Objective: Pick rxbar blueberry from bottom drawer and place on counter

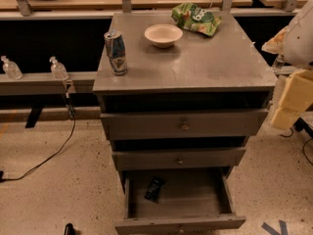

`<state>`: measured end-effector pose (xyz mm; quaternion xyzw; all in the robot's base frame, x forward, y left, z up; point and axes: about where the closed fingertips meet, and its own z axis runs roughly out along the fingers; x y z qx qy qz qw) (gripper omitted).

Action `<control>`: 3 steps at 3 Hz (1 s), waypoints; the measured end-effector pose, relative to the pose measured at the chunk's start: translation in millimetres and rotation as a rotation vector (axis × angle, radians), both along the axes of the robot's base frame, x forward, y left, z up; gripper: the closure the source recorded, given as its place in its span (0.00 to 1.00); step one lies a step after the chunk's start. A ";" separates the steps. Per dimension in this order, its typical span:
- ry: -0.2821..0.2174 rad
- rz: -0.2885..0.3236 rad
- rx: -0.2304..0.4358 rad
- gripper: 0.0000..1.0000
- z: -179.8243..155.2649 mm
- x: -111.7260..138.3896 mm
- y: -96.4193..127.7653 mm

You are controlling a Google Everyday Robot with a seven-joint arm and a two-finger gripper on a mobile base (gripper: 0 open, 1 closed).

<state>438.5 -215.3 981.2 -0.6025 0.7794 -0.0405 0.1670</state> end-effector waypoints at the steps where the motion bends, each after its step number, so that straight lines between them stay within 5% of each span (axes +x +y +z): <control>1: 0.000 0.000 0.000 0.00 0.1 0.0 0.0; 2: -0.014 -0.009 0.077 0.00 -17.7 5.6 0.6; 3: 0.053 0.000 0.271 0.00 -111.4 6.7 -1.1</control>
Offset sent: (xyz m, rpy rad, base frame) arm 0.0460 -0.0069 -0.1234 0.6076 -0.0938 -0.0724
